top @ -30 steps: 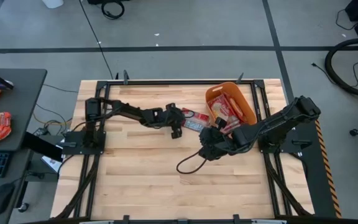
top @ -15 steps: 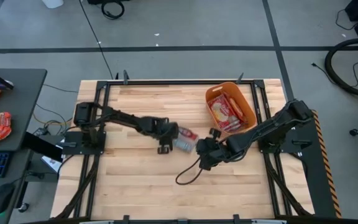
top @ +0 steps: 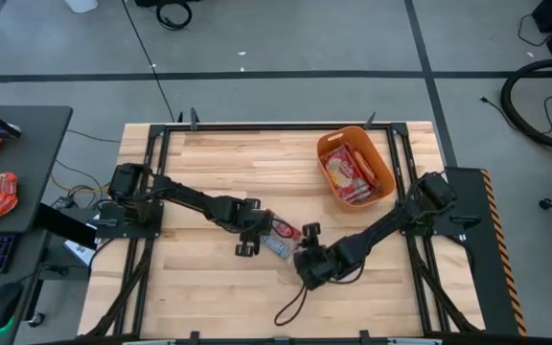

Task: Sort popcorn bags into baskets
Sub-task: Put the red popcorn bag into the orange bin

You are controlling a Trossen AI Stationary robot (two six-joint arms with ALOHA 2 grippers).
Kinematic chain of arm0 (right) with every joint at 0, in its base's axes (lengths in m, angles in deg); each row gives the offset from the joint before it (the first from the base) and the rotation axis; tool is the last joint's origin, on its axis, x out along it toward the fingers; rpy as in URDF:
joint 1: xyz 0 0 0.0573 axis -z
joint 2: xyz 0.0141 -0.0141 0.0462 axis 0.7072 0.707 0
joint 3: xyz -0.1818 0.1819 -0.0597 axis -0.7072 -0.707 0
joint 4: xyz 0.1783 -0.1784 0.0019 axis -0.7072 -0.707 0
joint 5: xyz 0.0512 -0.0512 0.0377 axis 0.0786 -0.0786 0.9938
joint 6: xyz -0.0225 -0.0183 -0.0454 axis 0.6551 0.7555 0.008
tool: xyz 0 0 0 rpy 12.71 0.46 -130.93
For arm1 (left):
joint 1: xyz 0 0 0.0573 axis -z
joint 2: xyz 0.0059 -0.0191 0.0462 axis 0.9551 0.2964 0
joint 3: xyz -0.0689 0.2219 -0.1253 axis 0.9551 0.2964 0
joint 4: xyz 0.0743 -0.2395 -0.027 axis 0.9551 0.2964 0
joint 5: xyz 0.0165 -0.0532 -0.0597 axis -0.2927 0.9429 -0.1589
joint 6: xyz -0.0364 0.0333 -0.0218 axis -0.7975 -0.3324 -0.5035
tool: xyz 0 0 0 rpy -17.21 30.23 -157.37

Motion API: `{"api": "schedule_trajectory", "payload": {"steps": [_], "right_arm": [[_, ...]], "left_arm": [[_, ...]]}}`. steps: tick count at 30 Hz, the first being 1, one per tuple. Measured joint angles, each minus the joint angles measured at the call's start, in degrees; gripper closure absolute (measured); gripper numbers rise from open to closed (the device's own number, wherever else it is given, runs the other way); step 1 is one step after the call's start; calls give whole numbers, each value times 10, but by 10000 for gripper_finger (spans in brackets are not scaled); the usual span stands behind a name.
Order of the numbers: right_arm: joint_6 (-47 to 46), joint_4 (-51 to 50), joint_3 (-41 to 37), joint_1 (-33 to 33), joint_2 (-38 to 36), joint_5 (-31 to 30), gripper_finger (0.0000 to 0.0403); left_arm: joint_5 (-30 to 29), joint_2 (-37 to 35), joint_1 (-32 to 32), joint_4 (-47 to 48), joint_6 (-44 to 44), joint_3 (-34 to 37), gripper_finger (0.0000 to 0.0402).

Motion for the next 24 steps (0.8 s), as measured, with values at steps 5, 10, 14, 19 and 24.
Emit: {"api": "schedule_trajectory", "payload": {"steps": [5,10,14,19,24], "right_arm": [[61,1,17,-28,34,-87,245],[114,13,17,-35,74,-143,239],[143,43,20,-29,95,-179,241],[159,80,20,-14,95,-180,266],[164,87,18,-7,91,-158,334]], "left_arm": [[0,0,-1,-4,1,2,308],[-1,0,-1,-12,1,2,308],[-1,0,-1,-15,2,2,308],[-1,0,-1,-16,2,2,308],[-2,-1,0,-17,2,2,308]]}}
